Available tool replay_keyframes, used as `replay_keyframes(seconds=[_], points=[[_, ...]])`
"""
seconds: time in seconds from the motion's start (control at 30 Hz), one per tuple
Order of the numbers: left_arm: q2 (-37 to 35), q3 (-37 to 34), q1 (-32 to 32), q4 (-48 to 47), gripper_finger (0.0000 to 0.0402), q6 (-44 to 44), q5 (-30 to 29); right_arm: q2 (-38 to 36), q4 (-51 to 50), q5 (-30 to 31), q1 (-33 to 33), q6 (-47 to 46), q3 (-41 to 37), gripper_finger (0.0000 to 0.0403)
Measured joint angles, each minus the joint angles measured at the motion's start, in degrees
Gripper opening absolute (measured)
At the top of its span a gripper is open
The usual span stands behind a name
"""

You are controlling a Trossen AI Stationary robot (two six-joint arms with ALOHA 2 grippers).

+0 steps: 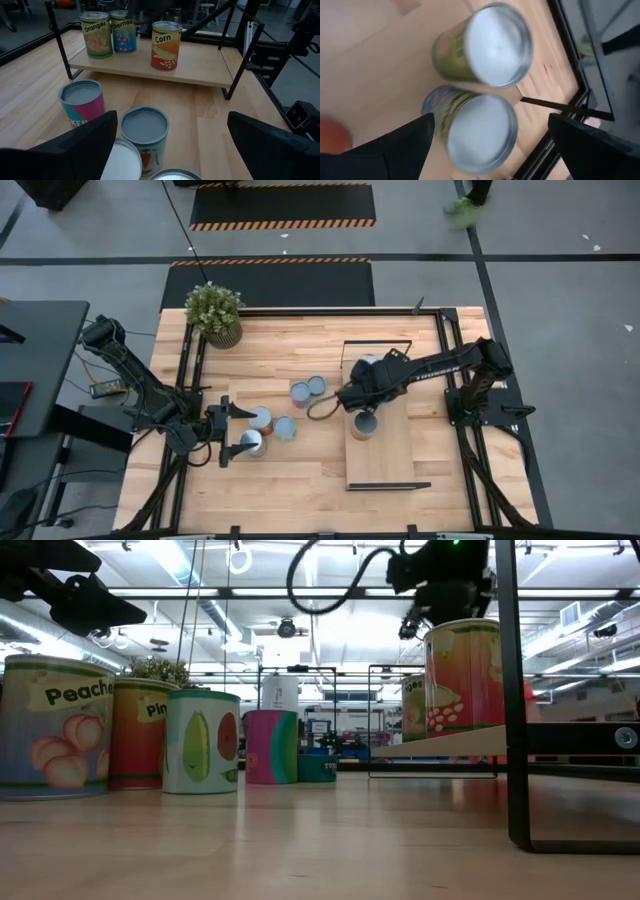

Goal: Pick and place cans onto a shelf
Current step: Adjust the cans on the shelf

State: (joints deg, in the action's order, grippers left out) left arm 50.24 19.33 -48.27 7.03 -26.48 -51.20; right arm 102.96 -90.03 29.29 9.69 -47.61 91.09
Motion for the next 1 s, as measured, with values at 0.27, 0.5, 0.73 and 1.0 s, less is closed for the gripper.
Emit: replay_keyframes(seconds=[0.27, 0.5, 0.73, 1.0], points=[[0.0, 0.0, 0.0, 0.0, 0.0385, 0.02, 0.0, -0.11, 0.04, 2.49, 7.47, 3.04, -3.23, 0.0397], [0.0, 0.0, 0.0, 0.02, 0.0385, -0.33, -0.02, -0.11, -0.02, 6.55, 8.54, 1.33, -9.38, 0.0397], [0.0, 0.0, -0.02, 0.02, 0.0385, -0.35, -0.17, 0.18, 0.45, 6.84, 6.76, 3.64, -11.21, 0.0397], [0.0, 0.0, 0.0, -0.09, 0.0385, -0.37, -0.18, -0.07, 0.06, 6.17, 6.01, 4.38, -11.13, 0.0397]])
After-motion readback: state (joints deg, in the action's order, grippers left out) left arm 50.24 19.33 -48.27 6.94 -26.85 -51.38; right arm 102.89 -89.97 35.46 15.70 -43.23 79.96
